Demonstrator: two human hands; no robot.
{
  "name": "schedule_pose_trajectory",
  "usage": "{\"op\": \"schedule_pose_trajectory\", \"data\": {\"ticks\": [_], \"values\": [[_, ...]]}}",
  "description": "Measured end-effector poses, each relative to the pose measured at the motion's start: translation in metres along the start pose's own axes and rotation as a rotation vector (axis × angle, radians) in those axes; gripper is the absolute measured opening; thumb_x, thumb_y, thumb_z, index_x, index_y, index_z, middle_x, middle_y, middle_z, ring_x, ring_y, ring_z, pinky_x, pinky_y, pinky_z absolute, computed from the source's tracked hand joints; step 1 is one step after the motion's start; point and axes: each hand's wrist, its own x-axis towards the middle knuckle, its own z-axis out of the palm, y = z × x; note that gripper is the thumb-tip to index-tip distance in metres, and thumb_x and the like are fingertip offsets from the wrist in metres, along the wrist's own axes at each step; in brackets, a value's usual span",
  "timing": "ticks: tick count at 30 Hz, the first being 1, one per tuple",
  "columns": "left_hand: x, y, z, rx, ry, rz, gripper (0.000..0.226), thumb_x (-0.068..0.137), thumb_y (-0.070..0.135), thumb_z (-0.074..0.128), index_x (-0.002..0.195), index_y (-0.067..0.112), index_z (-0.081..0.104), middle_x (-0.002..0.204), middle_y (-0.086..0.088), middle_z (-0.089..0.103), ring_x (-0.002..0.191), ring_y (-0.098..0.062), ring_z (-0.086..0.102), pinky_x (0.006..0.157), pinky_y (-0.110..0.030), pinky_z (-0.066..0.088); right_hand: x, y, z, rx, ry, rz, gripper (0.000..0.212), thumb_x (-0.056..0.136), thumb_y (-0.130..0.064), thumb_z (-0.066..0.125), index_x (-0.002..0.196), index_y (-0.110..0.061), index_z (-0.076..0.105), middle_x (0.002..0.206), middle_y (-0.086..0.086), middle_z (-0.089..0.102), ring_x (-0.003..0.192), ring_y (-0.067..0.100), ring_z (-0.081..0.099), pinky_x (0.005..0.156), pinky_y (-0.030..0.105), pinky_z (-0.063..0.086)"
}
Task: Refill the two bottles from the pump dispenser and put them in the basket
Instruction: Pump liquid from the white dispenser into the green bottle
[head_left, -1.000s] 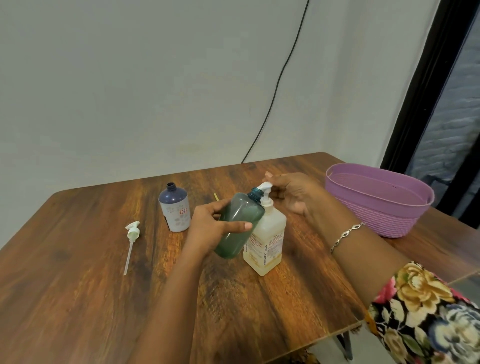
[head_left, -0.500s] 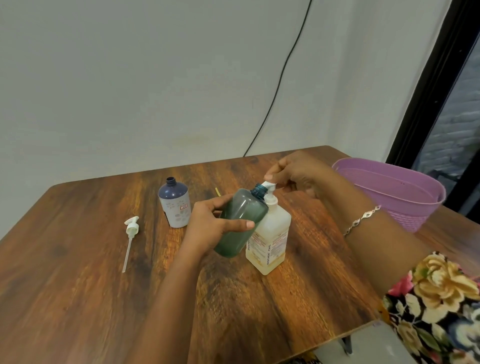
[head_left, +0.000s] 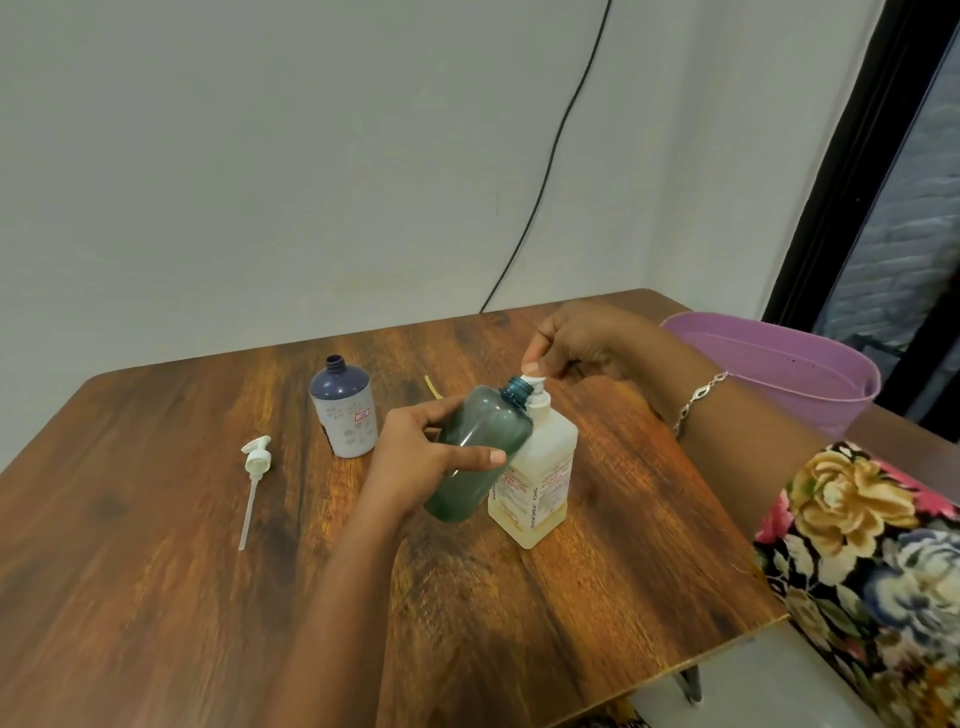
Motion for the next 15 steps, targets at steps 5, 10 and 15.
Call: {"op": "schedule_pose_trajectory", "data": {"ticks": [5,10,15], "values": [[0.000,0.003,0.001,-0.044,0.028,-0.008,0.058,0.063,0.004,0.078,0.118,0.015,0.061,0.093,0.012,0.061,0.084,-0.004,0.055,0.064,-0.019,0.043,-0.004,0.000,-0.003,0.147,0.052,-0.009,0.019,0.079,0.011,0.060,0.067,-0.004,0.062,0.068,0.009,0.061,0.061,0.014,0.051,0.048,0.018,0.044],[-0.001,0.008,-0.003,-0.003,0.021,0.024,0.058,0.064,0.003,0.078,0.118,0.015,0.060,0.090,0.013,0.060,0.082,-0.002,0.055,0.063,-0.018,0.043,-0.009,-0.011,0.000,0.028,0.036,-0.040,0.019,0.082,0.008,0.061,0.067,-0.005,0.062,0.068,0.008,0.058,0.062,0.013,0.047,0.054,0.021,0.041],[-0.003,0.001,-0.001,0.021,0.000,0.009,0.058,0.065,0.005,0.078,0.119,0.015,0.060,0.092,0.014,0.059,0.084,-0.001,0.054,0.063,-0.018,0.042,-0.010,0.002,0.008,-0.122,0.086,-0.063,0.015,0.082,0.000,0.065,0.069,-0.007,0.062,0.072,0.008,0.059,0.058,0.011,0.043,0.052,0.021,0.039]]}}
